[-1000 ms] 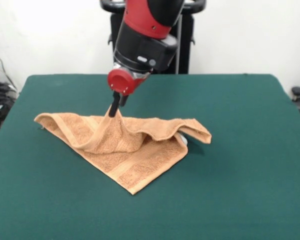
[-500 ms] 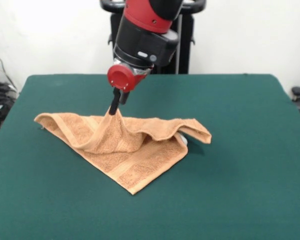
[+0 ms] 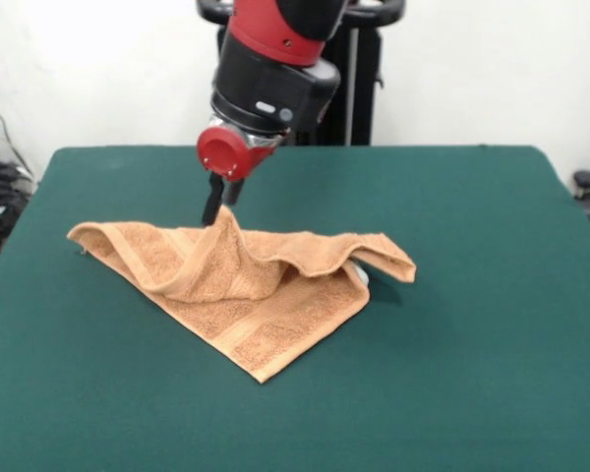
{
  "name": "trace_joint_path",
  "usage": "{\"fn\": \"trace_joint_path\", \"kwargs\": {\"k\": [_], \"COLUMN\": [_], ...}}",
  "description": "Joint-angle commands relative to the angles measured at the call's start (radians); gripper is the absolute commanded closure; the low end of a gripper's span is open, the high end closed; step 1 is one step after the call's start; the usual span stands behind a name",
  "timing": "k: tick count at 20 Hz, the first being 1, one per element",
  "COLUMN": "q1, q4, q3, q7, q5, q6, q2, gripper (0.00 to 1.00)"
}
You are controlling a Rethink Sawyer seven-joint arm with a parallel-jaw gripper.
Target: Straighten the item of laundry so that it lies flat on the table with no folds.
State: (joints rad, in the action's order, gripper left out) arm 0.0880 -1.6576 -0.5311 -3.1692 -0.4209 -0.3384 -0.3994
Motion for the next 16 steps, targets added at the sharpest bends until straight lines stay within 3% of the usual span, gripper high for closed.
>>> {"fn": "trace_joint_path", "kwargs": {"k": [1, 16], "q1": [-0.013, 0.029], "q4": [-0.014, 0.019], "q3": [0.148, 0.16], "q7": [-0.131, -0.159], "q5": [-0.063, -0.103], "q6": [-0.032, -0.065], "q2": [0.074, 0.097], "gripper": [0.0, 0.0]}}
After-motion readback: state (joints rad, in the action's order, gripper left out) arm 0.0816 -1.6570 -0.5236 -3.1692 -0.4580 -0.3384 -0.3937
